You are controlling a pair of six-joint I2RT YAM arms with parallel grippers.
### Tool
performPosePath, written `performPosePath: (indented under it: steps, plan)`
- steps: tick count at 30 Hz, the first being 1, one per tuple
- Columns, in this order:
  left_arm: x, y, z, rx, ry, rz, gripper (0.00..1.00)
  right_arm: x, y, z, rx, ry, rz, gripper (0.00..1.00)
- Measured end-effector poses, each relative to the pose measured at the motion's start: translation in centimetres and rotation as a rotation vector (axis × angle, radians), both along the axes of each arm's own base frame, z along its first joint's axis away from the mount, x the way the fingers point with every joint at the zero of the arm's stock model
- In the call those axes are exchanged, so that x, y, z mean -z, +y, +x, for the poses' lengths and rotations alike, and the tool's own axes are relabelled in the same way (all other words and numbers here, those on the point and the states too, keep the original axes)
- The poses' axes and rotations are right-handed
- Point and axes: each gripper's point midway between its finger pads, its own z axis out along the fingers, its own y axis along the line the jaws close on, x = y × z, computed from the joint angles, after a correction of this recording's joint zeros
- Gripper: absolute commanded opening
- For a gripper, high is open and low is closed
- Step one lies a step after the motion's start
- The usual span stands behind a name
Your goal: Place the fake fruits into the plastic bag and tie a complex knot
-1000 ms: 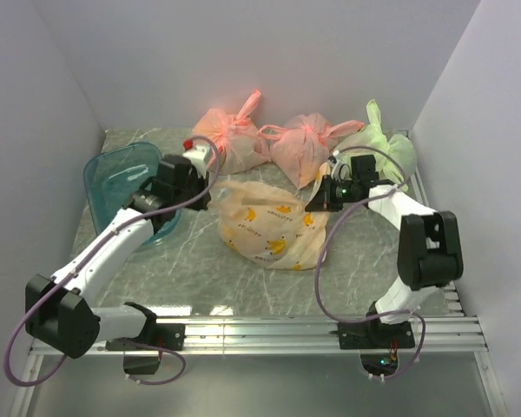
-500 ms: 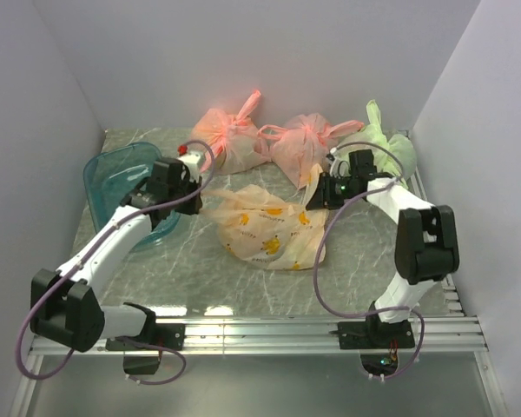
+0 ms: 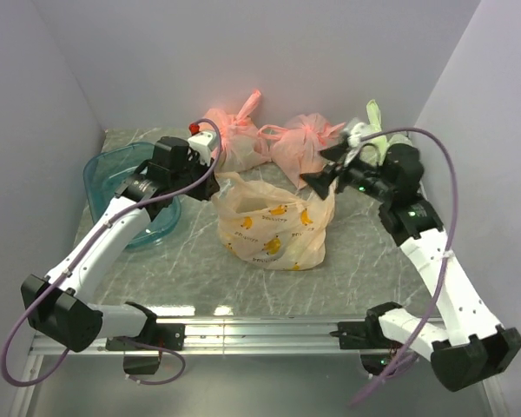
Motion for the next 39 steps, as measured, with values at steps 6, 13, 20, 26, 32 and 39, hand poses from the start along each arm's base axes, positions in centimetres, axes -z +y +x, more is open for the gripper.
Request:
performPosePath:
  steps: [6,13,20,26,32,39]
  plan:
    - [0.3,-0.6,-0.6,0.022,0.016,0.002,0.0,2.1,9.9,-0.8,-0.281,-0.069,-0.041,0.88]
    - [1.2,-0.8,-1.1,0.026,0.024,0.008,0.01,10.9,17.1,0.2,-0.409,0.044,-0.133,0.69]
    - [-0.4,-0.1,-1.3,0.003,-0.03,-0.004,0.45,11.6,18.7,0.5,-0.423,0.017,-0.147,0.13]
    - [-3.2,-0.3,-1.2,0.007,-0.092,-0.036,0.51,10.3,19.1,0.7,-0.428,-0.018,-0.132,0.02]
    - [-4.2,-0.5,-1.2,0.016,-0.105,-0.054,0.1,10.1,19.2,0.5,-0.439,-0.022,-0.131,0.05]
    - [-3.6,-1.1,-1.1,0.043,-0.072,-0.05,0.0,10.1,19.4,-0.3,-0.473,0.014,-0.109,0.93]
